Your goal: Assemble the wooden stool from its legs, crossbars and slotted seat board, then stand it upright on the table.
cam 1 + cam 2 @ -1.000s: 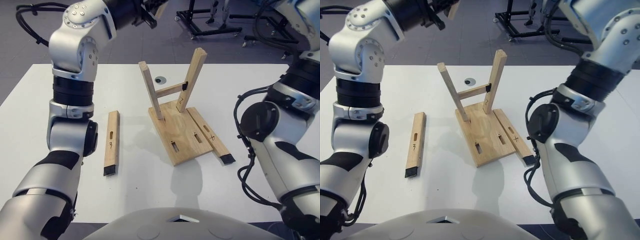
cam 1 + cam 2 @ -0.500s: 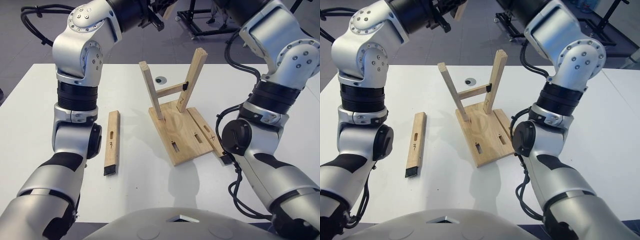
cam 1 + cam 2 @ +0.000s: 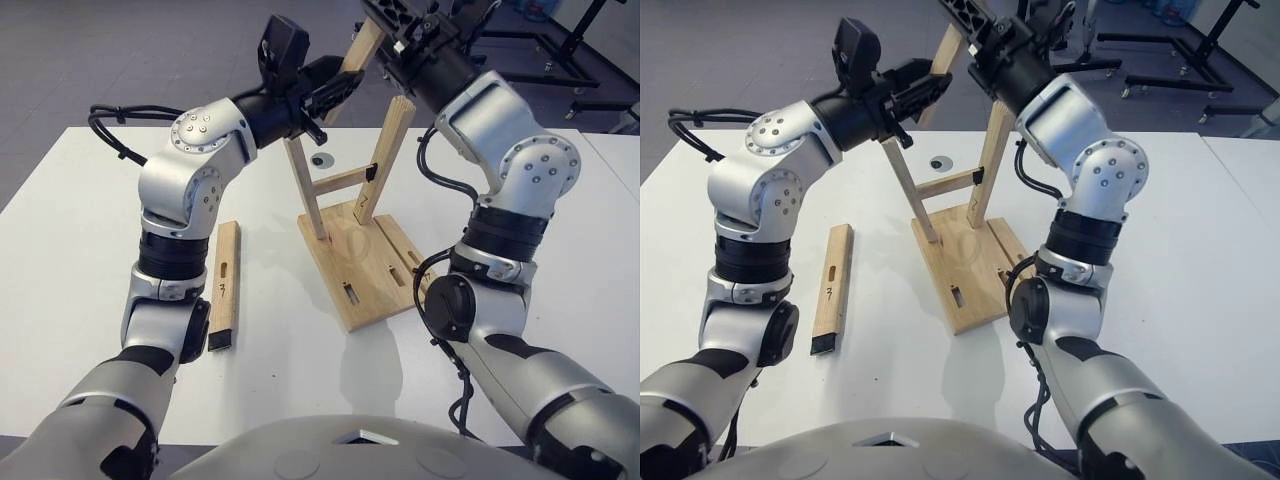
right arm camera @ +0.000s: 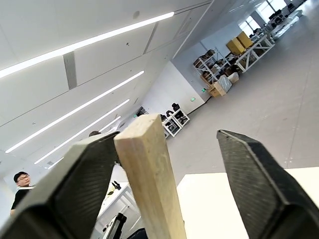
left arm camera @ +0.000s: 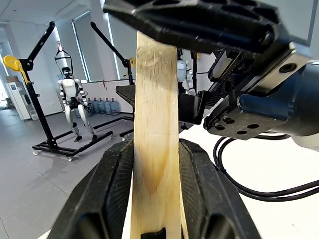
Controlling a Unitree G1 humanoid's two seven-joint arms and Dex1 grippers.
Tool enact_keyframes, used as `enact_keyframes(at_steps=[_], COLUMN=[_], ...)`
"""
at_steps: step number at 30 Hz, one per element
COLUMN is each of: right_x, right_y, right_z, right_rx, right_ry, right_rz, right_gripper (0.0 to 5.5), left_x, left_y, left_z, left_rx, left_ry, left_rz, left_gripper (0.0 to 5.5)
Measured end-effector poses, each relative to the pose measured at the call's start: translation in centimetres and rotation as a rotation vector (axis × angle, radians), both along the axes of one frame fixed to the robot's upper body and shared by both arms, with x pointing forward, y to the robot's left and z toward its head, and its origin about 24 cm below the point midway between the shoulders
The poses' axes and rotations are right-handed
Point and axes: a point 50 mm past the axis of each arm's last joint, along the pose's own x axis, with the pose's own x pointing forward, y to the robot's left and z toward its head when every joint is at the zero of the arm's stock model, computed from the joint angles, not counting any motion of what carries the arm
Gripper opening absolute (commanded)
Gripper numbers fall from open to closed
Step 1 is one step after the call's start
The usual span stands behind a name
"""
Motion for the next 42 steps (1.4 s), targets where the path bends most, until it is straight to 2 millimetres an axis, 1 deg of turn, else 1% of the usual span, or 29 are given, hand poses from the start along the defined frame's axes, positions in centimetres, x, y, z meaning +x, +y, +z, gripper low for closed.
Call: enact_keyframes(at_steps=[4,6,7,9,10,11,12,15,23,26,29,30,31,33,35,36,37,40,42], right_x=[-0.4,-0.6,-0.7,-0.7,-0.7,-0.7,-0.7,-0.7,-0.9,-1.0,-1.1,-1.1,-1.1,-1.2,-1.2,-1.2,-1.2,-1.2,-1.1], right_y=[0.2,0.4,0.4,0.5,0.5,0.5,0.5,0.3,0.4,0.4,0.5,0.5,0.5,0.7,0.7,0.7,0.7,0.7,0.0], right_z=[-0.9,-0.8,-1.0,-1.5,-1.5,-1.6,-1.6,-1.7,-2.1,-2.6,-2.8,-2.8,-2.8,-2.7,-2.7,-2.6,-2.6,-2.6,-2.3], right_rx=[-0.003,0.000,0.002,0.005,0.005,0.003,0.001,-0.006,-0.017,-0.022,-0.026,-0.028,-0.030,-0.032,-0.034,-0.035,-0.039,-0.066,-0.095], right_ry=[0.030,0.027,0.035,0.051,0.052,0.054,0.055,0.059,0.066,0.077,0.078,0.077,0.081,0.074,0.071,0.067,0.064,0.048,0.018], right_rz=[0.018,0.024,0.029,0.033,0.033,0.033,0.033,0.025,0.024,0.019,0.018,0.015,0.011,0.013,0.015,0.012,0.006,0.001,-0.033], right_gripper=[2.33,1.94,1.70,1.38,1.10,1.00,0.76,0.44,0.40,0.40,0.40,0.40,0.40,0.40,0.40,0.40,0.40,0.40,0.40], left_x=[-0.2,-0.2,-0.2,-0.2,-0.3,-0.3,-0.4,-0.7,-0.8,-0.9,-0.9,-0.9,-0.8,-0.5,-0.5,-0.5,-0.6,-0.8,-1.0], left_y=[-0.1,-0.1,-0.2,-0.4,-0.4,-0.5,-0.6,-0.5,-0.5,-0.5,-0.5,-0.5,-0.4,-0.4,-0.3,-0.3,-0.2,0.0,0.7], left_z=[0.1,0.1,0.0,-0.1,-0.3,-0.6,-0.7,-0.7,-1.1,-1.6,-1.8,-1.8,-1.9,-2.5,-2.6,-2.6,-2.6,-2.1,-0.7], left_rx=[0.000,0.006,0.015,0.026,0.028,0.036,0.041,0.045,0.055,0.065,0.065,0.064,0.063,0.067,0.064,0.059,0.055,0.047,0.000], left_ry=[-0.006,-0.008,-0.009,-0.008,-0.003,0.001,0.003,-0.011,-0.009,-0.004,-0.002,-0.001,0.007,0.048,0.068,0.074,0.075,0.062,0.038], left_rz=[-0.001,0.000,-0.003,-0.012,-0.013,-0.018,-0.024,-0.026,-0.022,-0.022,-0.020,-0.017,-0.015,-0.006,-0.004,-0.007,-0.008,-0.004,0.005], left_gripper=[1.28,1.28,1.28,1.28,1.28,1.28,1.28,1.28,1.28,1.28,1.28,1.64,1.83,2.11,2.32,2.56,2.68,3.11,3.46])
